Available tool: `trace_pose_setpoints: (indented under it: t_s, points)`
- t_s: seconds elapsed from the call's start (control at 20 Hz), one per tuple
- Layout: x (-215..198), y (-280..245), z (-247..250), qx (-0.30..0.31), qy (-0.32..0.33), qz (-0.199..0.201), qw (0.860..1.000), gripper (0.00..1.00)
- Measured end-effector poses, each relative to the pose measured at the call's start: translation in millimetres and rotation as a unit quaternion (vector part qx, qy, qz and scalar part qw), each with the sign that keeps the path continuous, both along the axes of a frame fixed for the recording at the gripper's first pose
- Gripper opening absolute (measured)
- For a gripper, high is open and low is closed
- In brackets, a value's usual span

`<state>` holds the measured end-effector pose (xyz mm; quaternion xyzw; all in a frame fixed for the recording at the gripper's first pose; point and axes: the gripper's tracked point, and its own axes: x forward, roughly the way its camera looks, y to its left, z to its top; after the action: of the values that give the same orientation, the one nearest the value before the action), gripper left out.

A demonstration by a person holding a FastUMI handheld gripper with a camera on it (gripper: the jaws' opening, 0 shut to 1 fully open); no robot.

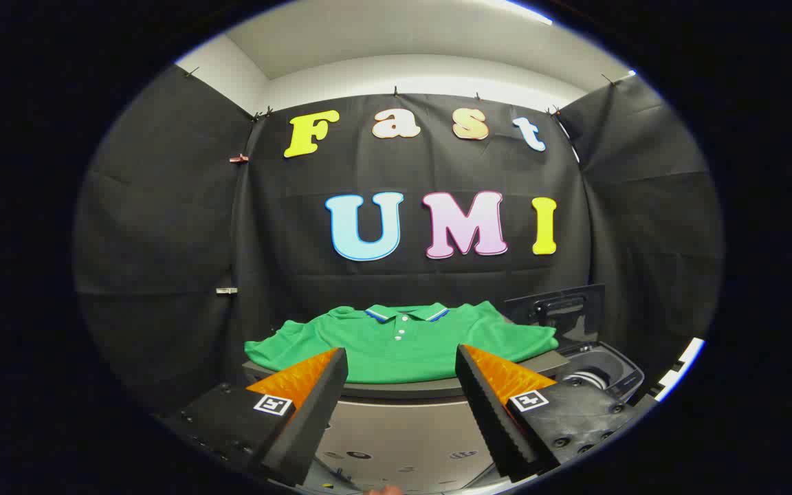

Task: Put the clothes into the washing machine and then close the washing machine lid.

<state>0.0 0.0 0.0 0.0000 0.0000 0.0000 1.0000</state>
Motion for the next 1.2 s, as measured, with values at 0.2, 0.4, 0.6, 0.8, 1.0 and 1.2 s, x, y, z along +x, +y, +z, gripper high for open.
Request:
trace_pose_setpoints:
  t_s: [0.2, 0.4, 0.6, 0.8, 1.0, 1.2]
  points:
    - [-4, 1, 5, -0.008, -0.003, 0.002, 1.0, 0.99]
    - [-7, 1, 11, -0.005, -0.007, 0.004, 1.0, 0.99]
    - [-10, 0, 16, -0.005, -0.01, 0.005, 1.0, 0.99]
    - [-11, 0, 14, -0.006, -0.007, 0.005, 1.0, 0.98]
    - [-13, 0, 12, -0.01, -0.006, 0.006, 1.0, 0.98]
    - [-11, 0, 10, -0.007, -0.002, 0.0, 1.0, 0.98]
